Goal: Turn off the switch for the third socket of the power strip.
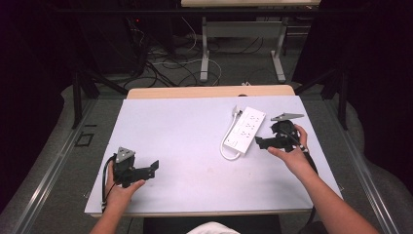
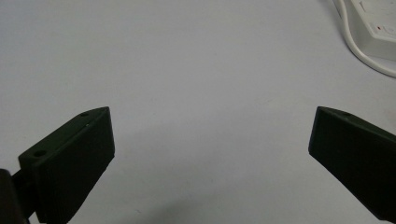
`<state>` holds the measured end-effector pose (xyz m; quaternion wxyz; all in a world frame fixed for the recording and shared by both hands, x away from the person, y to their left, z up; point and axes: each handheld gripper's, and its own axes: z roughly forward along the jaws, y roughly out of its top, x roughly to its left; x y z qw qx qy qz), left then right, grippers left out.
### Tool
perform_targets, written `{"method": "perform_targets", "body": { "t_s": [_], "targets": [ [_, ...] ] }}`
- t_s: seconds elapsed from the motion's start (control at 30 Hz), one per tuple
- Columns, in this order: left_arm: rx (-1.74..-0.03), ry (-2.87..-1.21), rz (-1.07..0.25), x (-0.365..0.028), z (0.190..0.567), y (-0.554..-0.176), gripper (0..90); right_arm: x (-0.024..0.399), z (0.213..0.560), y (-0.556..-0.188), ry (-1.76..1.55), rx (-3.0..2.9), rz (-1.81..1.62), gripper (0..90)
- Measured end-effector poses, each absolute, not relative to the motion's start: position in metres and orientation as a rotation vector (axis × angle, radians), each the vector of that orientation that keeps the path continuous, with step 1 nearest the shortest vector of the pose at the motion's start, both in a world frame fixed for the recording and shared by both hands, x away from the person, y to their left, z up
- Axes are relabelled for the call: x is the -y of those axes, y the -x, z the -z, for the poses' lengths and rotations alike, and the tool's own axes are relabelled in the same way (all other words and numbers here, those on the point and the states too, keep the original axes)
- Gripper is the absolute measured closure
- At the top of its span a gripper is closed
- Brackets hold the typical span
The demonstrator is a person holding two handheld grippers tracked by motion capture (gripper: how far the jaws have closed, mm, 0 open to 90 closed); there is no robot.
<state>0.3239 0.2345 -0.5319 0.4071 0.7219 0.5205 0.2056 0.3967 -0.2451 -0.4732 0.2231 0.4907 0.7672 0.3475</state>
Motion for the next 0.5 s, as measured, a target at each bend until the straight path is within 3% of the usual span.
{"method": "perform_targets", "body": {
  "t_s": [0.1, 0.5],
  "targets": [
    [-1.310, -1.818, -0.518, -0.235, 0.532, -0.324, 0.5, 0.245, 0.466, -0.403, -1.366, -2.135, -0.970, 14.4],
    [-1.307, -1.817, -0.518, -0.234, 0.532, -0.323, 0.5, 0.240, 0.444, -0.416, -1.327, -2.174, -0.941, 14.8]
  ]
}}
